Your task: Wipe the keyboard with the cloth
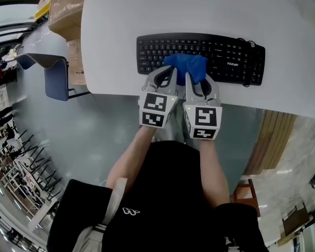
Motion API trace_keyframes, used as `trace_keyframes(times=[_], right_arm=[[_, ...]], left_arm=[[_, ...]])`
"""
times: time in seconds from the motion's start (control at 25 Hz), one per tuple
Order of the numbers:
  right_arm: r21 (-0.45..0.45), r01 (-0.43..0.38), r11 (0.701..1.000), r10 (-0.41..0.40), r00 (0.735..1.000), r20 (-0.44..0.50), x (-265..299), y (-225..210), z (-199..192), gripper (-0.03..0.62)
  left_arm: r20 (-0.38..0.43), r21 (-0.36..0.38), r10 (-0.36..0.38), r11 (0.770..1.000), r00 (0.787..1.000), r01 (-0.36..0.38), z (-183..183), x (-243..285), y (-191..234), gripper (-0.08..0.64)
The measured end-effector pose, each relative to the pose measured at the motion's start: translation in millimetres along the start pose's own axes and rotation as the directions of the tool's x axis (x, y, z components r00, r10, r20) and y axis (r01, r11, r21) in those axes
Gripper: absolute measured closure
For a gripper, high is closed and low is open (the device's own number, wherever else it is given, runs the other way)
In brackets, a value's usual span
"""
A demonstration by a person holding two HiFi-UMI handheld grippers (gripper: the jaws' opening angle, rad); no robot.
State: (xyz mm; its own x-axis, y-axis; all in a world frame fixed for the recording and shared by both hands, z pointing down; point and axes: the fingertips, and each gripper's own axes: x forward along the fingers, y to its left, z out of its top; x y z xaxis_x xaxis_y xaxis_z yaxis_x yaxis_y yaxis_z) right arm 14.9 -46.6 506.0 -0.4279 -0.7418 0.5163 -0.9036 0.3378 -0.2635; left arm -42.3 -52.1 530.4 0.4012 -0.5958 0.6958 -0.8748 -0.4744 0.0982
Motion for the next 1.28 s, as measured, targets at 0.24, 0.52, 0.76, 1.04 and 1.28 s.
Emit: trace_keyframes(times=[0.24,0.52,0.76,1.04,1.28], right_arm=[[0.019,0.037,0.999,-0.038,0.999,0.010,-11.4,-26.3,1.5,0.515],[0.045,0.092,0.995,-0.093,0.995,0.019,-28.3,-60.3,1.5,0.514],[0.065,0.145,0.987,-0.147,0.989,0.030,-44.2,-90.5,1.3,0.514],[0.086,0.207,0.975,-0.210,0.977,0.037,-63.6,-125.3,0.2,0.514],[0.104,0.254,0.962,-0.260,0.964,0.052,-79.3,-154.0,2.4,0.514]], left_arm=[[0.003,0.033,-0.039,0.999,0.999,0.039,10.8,11.7,-24.8,0.563],[0.005,0.073,-0.088,0.993,0.996,0.088,24.6,28.0,-56.7,0.563],[0.006,0.106,-0.136,0.985,0.991,0.134,34.8,40.5,-87.8,0.563],[0.002,0.148,-0.193,0.970,0.981,0.191,45.6,57.0,-124.0,0.563],[0.000,0.172,-0.247,0.954,0.969,0.243,54.3,70.3,-153.4,0.563]])
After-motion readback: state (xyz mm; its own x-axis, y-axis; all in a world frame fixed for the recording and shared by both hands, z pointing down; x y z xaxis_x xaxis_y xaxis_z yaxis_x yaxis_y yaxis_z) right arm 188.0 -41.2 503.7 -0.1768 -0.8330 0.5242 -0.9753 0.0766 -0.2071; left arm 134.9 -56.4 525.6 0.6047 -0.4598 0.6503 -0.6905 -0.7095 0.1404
